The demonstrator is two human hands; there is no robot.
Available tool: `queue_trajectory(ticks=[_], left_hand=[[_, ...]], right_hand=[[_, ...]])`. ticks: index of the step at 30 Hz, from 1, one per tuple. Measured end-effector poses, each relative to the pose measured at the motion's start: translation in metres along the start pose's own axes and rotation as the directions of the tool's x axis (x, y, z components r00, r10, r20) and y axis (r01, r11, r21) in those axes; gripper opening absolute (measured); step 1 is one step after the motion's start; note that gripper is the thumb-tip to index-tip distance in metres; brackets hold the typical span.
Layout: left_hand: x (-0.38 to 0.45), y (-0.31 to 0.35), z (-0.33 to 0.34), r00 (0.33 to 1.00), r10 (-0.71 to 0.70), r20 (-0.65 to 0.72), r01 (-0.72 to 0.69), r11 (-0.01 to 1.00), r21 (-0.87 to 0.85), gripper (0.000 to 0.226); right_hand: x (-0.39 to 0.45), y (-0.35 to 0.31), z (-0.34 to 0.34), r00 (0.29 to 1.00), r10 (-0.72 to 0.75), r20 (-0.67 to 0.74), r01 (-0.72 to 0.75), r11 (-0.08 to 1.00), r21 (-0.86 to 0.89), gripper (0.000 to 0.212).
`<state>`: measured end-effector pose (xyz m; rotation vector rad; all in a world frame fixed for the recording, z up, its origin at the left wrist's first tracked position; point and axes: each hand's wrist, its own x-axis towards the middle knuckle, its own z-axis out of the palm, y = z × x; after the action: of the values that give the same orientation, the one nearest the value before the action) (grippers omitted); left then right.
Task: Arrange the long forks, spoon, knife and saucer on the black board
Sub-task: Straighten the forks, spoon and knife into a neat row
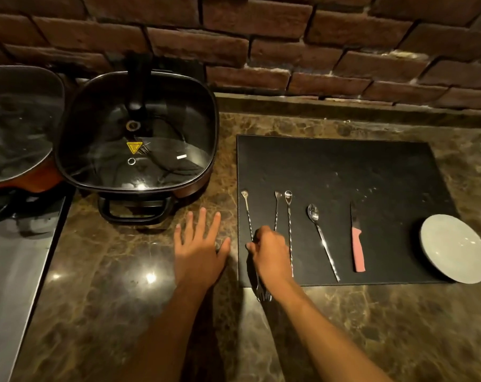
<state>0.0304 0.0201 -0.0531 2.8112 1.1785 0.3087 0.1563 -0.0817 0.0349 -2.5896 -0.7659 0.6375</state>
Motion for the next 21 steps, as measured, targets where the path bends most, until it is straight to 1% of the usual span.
queue_trajectory(ticks=[5,9,11,13,16,18,21], left_hand=[[0.002,0.001,-0.001,0.999,-0.027,0.037,0.027,0.999,-0.016,0.065],[0.002,0.001,-0.001,0.999,-0.032,0.031,0.032,0.999,-0.025,0.065],[0.002,0.001,0.000,0.999,-0.033,0.022,0.034,0.999,-0.029,0.065],[0.002,0.001,0.001,0.999,-0.032,0.023,0.033,0.999,-0.034,0.065],[0.002,0.001,0.000,0.998,-0.040,0.040,0.041,0.999,-0.031,0.065],[0.003,0.001,-0.001,0.997,-0.050,0.055,0.052,0.998,-0.029,0.066],[0.004,0.002,-0.003,0.995,-0.061,0.083,0.063,0.998,-0.029,0.066]], right_hand=[[0.006,-0.003,0.001,1.000,-0.013,-0.012,0.013,0.998,-0.056,0.006],[0.013,-0.006,-0.002,0.999,0.013,0.036,-0.010,0.996,-0.090,0.004],[0.016,-0.007,-0.002,0.997,0.052,0.059,-0.048,0.997,-0.056,0.008],[0.018,-0.009,-0.002,0.993,0.088,0.074,-0.090,0.996,0.021,0.011],[0.021,-0.012,-0.001,0.991,0.099,0.087,-0.110,0.985,0.134,0.013],[0.024,-0.013,-0.001,0.993,0.082,0.090,-0.095,0.984,0.148,0.013],[0.028,-0.014,-0.002,0.996,0.071,0.048,-0.075,0.992,0.100,0.014]])
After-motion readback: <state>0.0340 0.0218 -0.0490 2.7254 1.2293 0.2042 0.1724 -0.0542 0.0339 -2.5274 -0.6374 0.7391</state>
